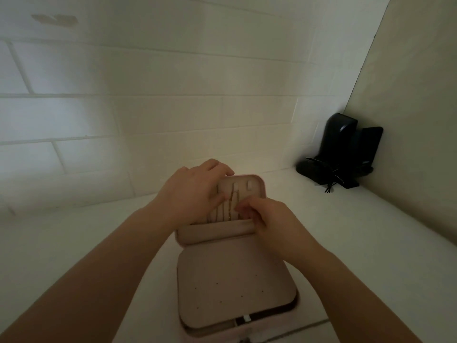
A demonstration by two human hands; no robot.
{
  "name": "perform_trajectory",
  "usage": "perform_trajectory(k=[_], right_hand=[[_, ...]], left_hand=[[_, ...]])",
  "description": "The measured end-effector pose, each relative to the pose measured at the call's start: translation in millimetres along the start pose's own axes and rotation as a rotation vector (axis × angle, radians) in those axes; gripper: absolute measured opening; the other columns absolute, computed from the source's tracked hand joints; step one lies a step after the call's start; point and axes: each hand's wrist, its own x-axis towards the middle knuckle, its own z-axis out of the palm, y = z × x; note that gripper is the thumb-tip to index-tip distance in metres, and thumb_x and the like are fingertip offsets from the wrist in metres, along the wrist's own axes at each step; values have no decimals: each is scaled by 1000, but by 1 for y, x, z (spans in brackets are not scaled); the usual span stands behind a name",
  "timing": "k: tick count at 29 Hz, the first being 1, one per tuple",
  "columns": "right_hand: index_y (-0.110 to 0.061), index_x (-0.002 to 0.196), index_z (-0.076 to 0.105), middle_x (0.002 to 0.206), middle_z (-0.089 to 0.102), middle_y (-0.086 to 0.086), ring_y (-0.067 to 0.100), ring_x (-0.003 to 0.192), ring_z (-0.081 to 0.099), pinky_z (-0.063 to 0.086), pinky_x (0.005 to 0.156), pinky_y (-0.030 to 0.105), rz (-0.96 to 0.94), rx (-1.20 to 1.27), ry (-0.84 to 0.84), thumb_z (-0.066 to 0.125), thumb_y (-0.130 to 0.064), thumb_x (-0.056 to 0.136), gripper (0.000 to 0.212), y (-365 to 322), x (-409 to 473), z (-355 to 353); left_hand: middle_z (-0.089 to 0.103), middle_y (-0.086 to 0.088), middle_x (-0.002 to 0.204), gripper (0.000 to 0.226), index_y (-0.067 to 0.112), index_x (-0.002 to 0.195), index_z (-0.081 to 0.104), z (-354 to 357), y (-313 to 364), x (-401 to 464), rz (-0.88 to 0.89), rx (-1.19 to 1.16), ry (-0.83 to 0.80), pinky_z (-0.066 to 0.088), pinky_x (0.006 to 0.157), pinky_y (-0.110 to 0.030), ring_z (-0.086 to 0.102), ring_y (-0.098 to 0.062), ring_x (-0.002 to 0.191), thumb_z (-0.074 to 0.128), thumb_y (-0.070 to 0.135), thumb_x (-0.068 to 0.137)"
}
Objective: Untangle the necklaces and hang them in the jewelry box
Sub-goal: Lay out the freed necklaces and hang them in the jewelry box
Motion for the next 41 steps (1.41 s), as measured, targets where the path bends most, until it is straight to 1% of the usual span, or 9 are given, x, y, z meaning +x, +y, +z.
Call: perform_trajectory(k=[2, 5, 8, 14, 22, 27, 32, 37, 41], right_hand=[[-21, 113, 60, 106, 64, -2, 13, 97, 57, 46, 86, 29, 0, -6, -25, 42, -13, 94, 27, -2, -3, -1], [-24, 109, 61, 96, 63, -6, 9, 88, 57, 47, 82, 26, 29, 11, 26, 49, -21, 92, 22, -5, -2, -1], [-26, 102, 67, 94, 63, -6, 9, 86, 56, 48, 78, 27, 33, -30, 133, 57, -29, 87, 19, -12, 5, 7], [-23, 98, 68, 99, 64, -2, 16, 89, 58, 47, 73, 30, 137, -41, 296, 57, -32, 85, 19, -33, 20, 20], [-22, 88, 68, 87, 65, -3, 19, 81, 60, 38, 76, 33, 224, -228, 325, 48, -38, 88, 26, -48, 24, 24], [-20, 79, 69, 72, 64, 0, 18, 64, 52, 39, 63, 31, 256, -227, 305, 50, -35, 86, 25, -53, 26, 20], [-25, 75, 69, 73, 68, -7, 12, 70, 63, 51, 66, 30, 270, 203, 453, 62, -32, 75, 10, -53, 32, 9], [-19, 65, 69, 54, 65, -11, -5, 50, 56, 42, 49, 8, 284, 738, 343, 64, -16, 79, 15, -59, 31, -13], [-15, 65, 68, 66, 68, -2, 5, 63, 62, 43, 63, 20, 307, 954, 244, 59, -15, 82, 19, -57, 31, -19]], left_hand=[[39, 9, 136, 46, 31, 130, 43, -2, -6, -4, -9, -50, -21, 44, 80, -31, 56, -17, 103, 56, 33, 86], [32, 10, 140, 55, 33, 133, 39, 0, -12, -9, -48, -63, -33, 44, 81, -30, 54, -17, 104, 61, 31, 83], [36, 6, 139, 60, 29, 132, 42, 5, -12, -12, -59, -76, 14, 47, 82, -34, 55, -21, 107, 67, 25, 78], [49, -4, 123, 53, 22, 119, 54, 15, -8, -12, -70, -7, 182, 46, 67, -37, 63, -26, 91, 72, 29, 70], [48, -5, 119, 46, 22, 116, 57, 17, -8, -13, -99, -78, 219, 41, 66, -32, 63, -24, 84, 69, 18, 71], [50, -6, 116, 44, 22, 114, 58, 16, -9, -14, -81, -85, 233, 44, 65, -34, 63, -24, 81, 68, 16, 72], [50, -6, 117, 45, 22, 116, 57, 12, -7, -18, -65, -76, 221, 45, 66, -35, 63, -24, 83, 61, 24, 71], [48, -5, 121, 48, 23, 121, 54, 11, -5, -18, -85, -102, 215, 40, 71, -33, 61, -23, 88, 66, 29, 75], [44, -1, 126, 54, 24, 126, 49, 12, -8, -17, -91, -110, 165, 40, 79, -34, 58, -21, 98, 67, 31, 75]])
